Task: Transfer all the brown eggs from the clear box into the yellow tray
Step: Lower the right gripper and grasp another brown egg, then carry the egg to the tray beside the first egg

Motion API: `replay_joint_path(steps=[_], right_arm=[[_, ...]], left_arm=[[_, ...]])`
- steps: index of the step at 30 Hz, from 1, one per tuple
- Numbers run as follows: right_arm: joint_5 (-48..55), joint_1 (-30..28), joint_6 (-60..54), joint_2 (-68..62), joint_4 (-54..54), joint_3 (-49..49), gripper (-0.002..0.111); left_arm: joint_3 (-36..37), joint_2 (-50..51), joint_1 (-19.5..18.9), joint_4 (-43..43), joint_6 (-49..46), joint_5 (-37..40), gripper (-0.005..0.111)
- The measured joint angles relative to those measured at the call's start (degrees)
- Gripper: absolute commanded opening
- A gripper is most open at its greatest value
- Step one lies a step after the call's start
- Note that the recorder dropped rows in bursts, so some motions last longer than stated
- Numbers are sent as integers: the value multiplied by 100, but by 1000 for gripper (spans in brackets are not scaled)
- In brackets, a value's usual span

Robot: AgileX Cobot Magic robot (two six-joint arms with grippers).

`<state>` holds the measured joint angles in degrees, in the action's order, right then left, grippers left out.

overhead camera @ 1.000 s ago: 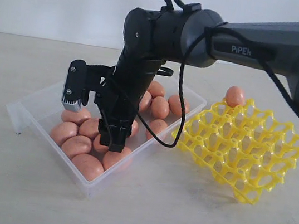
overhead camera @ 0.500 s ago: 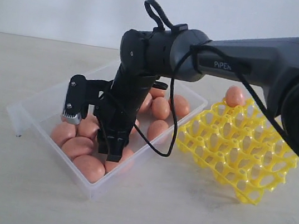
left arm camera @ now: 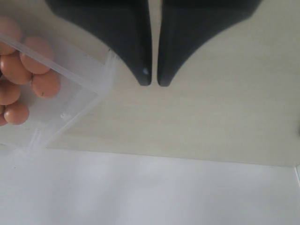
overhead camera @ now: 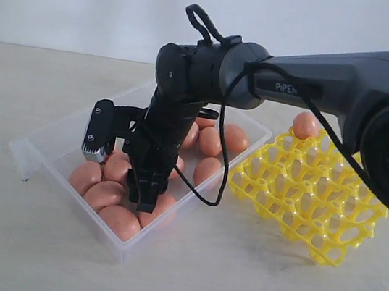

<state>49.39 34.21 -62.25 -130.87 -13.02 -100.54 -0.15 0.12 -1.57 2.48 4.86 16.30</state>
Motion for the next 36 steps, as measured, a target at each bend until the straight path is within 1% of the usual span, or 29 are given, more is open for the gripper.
replay_joint_path(steps=[4,7,14,16,18,19,20,21,24,25,26,27,28,31,32,34,36], right_arm=[[53,0,284,140,35,0,0],[63,0,754,479,112,0,0],[75,-4,2516,1347,127,0,0],[-168,-13,2934,1690,25,133,0],[-1112,-13,3431,2240,-24,756,0],[-1924,-13,3700,2750,-36,1514,0],[-2421,-13,3810,3028,-36,1970,0],[-3345,-13,3959,3534,-36,2858,0],[-4939,-79,4292,4313,-132,4340,0],[-6005,-232,4632,4711,-375,5140,0],[-6547,-336,4848,4909,-565,5539,0],[-7535,-577,5351,5208,-943,6224,0],[-8057,-738,5714,5333,-1125,6491,0],[-9119,-1320,7005,5544,-1393,6918,0],[-9408,-1844,7911,5567,-1301,6954,0],[-9545,-2365,8951,5552,-898,6897,0],[-9615,-2978,10069,5439,-132,6731,0]], left_arm=[[0,0,0,0,0,0,4],[0,0,0,0,0,0,4],[0,0,0,0,0,0,4],[0,0,0,0,0,0,4],[0,0,0,0,0,0,4],[0,0,0,0,0,0,4],[0,0,0,0,0,0,4],[0,0,0,0,0,0,4],[0,0,0,0,0,0,4],[0,0,0,0,0,0,4],[0,0,0,0,0,0,4],[0,0,0,0,0,0,4],[0,0,0,0,0,0,4],[0,0,0,0,0,0,4],[0,0,0,0,0,0,4],[0,0,0,0,0,0,4],[0,0,0,0,0,0,4]])
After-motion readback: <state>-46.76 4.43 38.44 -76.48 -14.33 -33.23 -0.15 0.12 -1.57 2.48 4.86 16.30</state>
